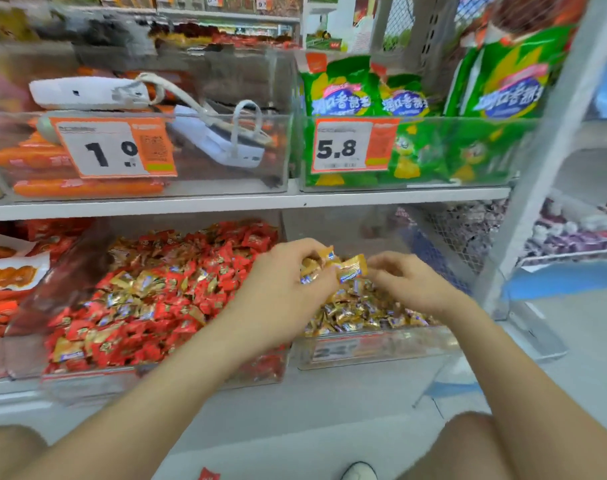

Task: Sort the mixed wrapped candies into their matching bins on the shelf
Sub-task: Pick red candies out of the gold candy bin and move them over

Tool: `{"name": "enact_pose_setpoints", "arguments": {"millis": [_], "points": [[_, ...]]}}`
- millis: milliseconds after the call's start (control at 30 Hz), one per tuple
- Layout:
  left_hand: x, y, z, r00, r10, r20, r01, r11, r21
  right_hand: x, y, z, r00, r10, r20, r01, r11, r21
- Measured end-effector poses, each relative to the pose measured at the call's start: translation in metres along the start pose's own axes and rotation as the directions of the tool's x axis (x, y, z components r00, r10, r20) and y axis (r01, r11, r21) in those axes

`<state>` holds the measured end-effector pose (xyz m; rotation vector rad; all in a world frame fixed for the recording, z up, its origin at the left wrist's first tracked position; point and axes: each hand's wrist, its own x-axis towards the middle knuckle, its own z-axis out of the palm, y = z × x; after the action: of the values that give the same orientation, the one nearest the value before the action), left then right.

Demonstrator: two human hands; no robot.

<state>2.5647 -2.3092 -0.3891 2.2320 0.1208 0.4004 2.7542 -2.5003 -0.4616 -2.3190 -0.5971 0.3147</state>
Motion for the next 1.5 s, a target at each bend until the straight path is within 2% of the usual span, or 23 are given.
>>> {"name": "enact_pose_setpoints", "arguments": {"millis": [100,167,233,300,400,467,533,600,667,733,867,933,1000,1100,1200,1333,1400,1500], "points": [[0.034,0.002,0.042,1.0,-0.011,0.019,0.009,0.995,0.101,-0.004,0.011,-0.012,0.995,-0.026,-0.093,0.034,0.996,0.082],[0.055,-0.004,0.069,0.996,-0.031,0.083,0.017,0.986,0.163,-0.007,0.017,-0.02,0.983,-0.005,-0.185,0.028,0.992,0.124],[0.074,-0.017,0.093,0.979,-0.068,0.191,0.023,0.974,0.226,-0.01,0.024,-0.025,0.975,0.019,-0.22,0.011,0.991,0.135],[0.085,-0.026,0.107,0.929,-0.119,0.351,0.019,0.962,0.274,-0.013,0.028,-0.026,0.977,0.005,-0.213,0.018,0.994,0.107],[0.089,-0.028,0.109,0.867,-0.079,0.493,-0.108,0.934,0.339,-0.017,0.022,-0.027,0.983,-0.028,-0.184,0.037,0.998,0.046],[0.081,-0.023,0.099,0.892,0.019,0.452,-0.206,0.907,0.368,-0.022,0.009,-0.026,0.984,-0.065,-0.163,0.068,0.998,0.015],[0.062,-0.019,0.079,0.933,0.153,0.325,-0.292,0.849,0.441,-0.029,-0.011,-0.022,0.981,-0.127,-0.145,0.13,0.991,0.012],[0.039,-0.02,0.05,0.941,0.27,0.203,-0.337,0.799,0.499,-0.036,-0.034,-0.013,0.97,-0.211,-0.122,0.214,0.977,0.015],[0.015,-0.027,0.017,0.937,0.335,0.1,-0.337,0.794,0.507,-0.044,-0.059,0.0,0.952,-0.291,-0.09,0.291,0.957,-0.019],[-0.004,-0.041,-0.019,0.952,0.305,-0.007,-0.259,0.821,0.509,-0.052,-0.089,0.018,0.923,-0.383,-0.035,0.381,0.923,-0.052],[-0.026,-0.09,-0.082,0.981,0.144,-0.131,-0.053,0.845,0.533,-0.057,-0.146,0.057,0.835,-0.544,0.077,0.549,0.833,-0.067],[-0.033,-0.114,-0.105,0.988,0.067,-0.14,0.011,0.87,0.494,-0.052,-0.166,0.077,0.802,-0.586,0.119,0.597,0.796,-0.103],[-0.039,-0.131,-0.118,0.997,0.006,-0.075,0.028,0.894,0.448,-0.042,-0.178,0.096,0.776,-0.615,0.138,0.63,0.762,-0.148],[-0.042,-0.138,-0.12,0.996,0.026,0.088,-0.061,0.904,0.423,-0.023,-0.188,0.115,0.761,-0.62,0.188,0.648,0.732,-0.21],[-0.039,-0.139,-0.117,0.984,0.072,0.161,-0.135,0.897,0.421,-0.008,-0.192,0.129,0.776,-0.564,0.283,0.628,0.736,-0.253],[-0.033,-0.141,-0.116,0.98,0.109,0.168,-0.171,0.889,0.424,0.005,-0.195,0.132,0.798,-0.57,0.195,0.602,0.77,-0.211],[-0.032,-0.14,-0.115,0.988,0.109,0.113,-0.146,0.898,0.414,0.007,-0.196,0.127,0.792,-0.59,0.157,0.61,0.77,-0.186],[-0.031,-0.137,-0.115,0.996,0.086,0.015,-0.085,0.925,0.37,0.001,-0.194,0.11,0.793,-0.596,0.123,0.606,0.754,-0.254]]}}
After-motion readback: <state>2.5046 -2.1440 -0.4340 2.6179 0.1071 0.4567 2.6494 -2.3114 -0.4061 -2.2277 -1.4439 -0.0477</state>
